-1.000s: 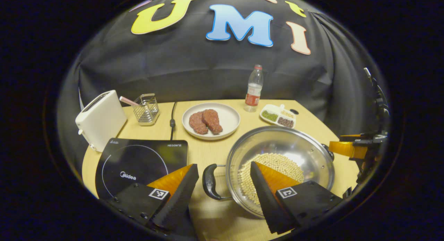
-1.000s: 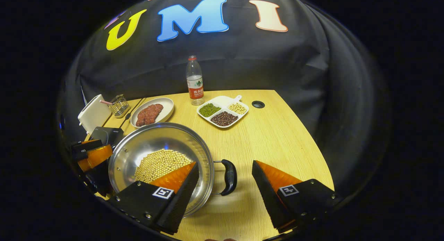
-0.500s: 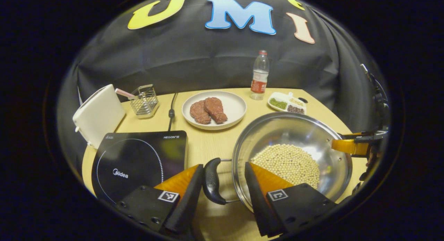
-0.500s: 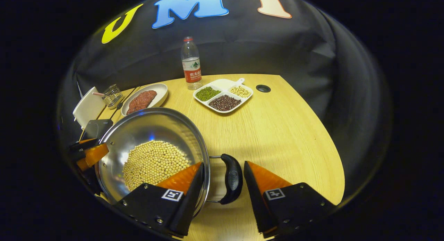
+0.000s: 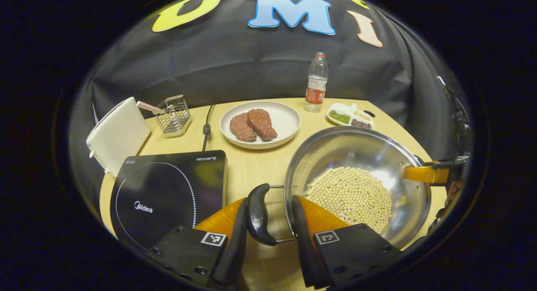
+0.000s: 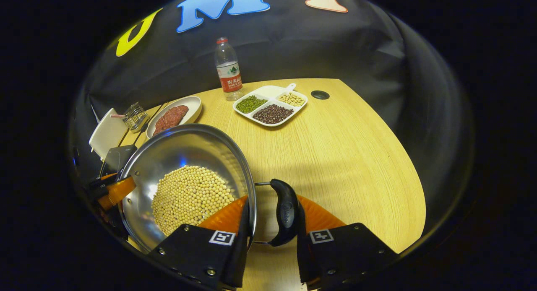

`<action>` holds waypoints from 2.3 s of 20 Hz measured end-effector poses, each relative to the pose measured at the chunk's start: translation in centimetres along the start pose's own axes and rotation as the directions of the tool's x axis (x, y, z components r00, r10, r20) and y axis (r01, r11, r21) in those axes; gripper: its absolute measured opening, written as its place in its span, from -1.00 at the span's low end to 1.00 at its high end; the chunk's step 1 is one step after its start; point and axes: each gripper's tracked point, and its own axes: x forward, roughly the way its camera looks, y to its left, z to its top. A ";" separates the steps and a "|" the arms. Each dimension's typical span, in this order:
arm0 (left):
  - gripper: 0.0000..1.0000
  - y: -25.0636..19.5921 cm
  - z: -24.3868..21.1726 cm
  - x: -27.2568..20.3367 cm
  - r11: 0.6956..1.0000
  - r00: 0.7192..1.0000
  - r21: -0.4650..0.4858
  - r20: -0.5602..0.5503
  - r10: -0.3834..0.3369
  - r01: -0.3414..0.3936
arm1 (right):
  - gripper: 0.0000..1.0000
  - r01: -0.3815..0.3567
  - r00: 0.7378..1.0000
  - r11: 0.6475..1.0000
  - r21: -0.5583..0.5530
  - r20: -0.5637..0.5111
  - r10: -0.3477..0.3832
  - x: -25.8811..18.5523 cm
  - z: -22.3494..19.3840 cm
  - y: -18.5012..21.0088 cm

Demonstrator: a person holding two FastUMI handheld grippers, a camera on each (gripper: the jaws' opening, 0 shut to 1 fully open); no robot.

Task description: First push the handle of the pot to place it horizontally, then grasp the pot with both hands and set it on the induction cooktop.

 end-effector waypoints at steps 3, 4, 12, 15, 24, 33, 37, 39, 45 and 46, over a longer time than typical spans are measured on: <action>0.20 0.0 0.1 -0.1 1.000 1.000 0.007 -0.005 0.008 -0.008 | 0.00 0.010 1.000 1.000 -0.006 -0.001 -0.010 -0.1 0.2 0.0; 0.27 0.0 0.0 -0.1 1.000 1.000 0.008 -0.010 0.008 -0.008 | 0.00 0.014 1.000 1.000 -0.006 0.000 -0.014 -0.2 0.4 0.1; 0.20 1.0 2.8 -3.8 1.000 1.000 0.005 0.012 0.006 -0.006 | -0.01 0.016 0.999 1.000 -0.020 0.033 -0.015 -3.9 2.1 1.3; 0.20 1.8 3.3 -5.4 1.000 1.000 -0.005 0.008 0.002 -0.002 | -0.01 0.021 0.999 1.000 -0.021 0.035 -0.020 -5.6 2.3 2.1; 0.14 7.1 3.6 -8.6 0.999 1.000 -0.033 0.021 0.002 -0.002 | -0.02 0.011 0.999 0.999 -0.041 0.053 -0.009 -8.0 3.0 7.1; 0.20 14.7 3.4 -11.3 0.997 0.999 -0.064 0.020 0.035 -0.034 | -0.02 -0.014 0.998 0.998 -0.065 0.059 0.018 -8.8 3.4 14.3; 0.14 18.1 3.0 -11.7 0.996 0.999 -0.077 0.017 0.041 -0.040 | -0.02 -0.021 0.998 0.997 -0.077 0.063 0.026 -8.7 3.5 17.3; 0.14 19.8 2.8 -11.8 0.996 0.999 -0.076 0.016 0.049 -0.047 | -0.02 -0.028 0.998 0.996 -0.084 0.059 0.033 -8.4 3.3 18.8; 0.17 24.7 1.6 -12.1 0.992 0.997 -0.101 -0.001 0.077 -0.077 | -0.02 -0.050 0.998 0.993 -0.110 0.043 0.055 -7.3 3.0 23.5; 0.15 25.5 1.5 -12.2 0.991 0.997 -0.105 -0.004 0.082 -0.082 | -0.02 -0.053 0.997 0.992 -0.116 0.042 0.058 -7.2 3.0 24.2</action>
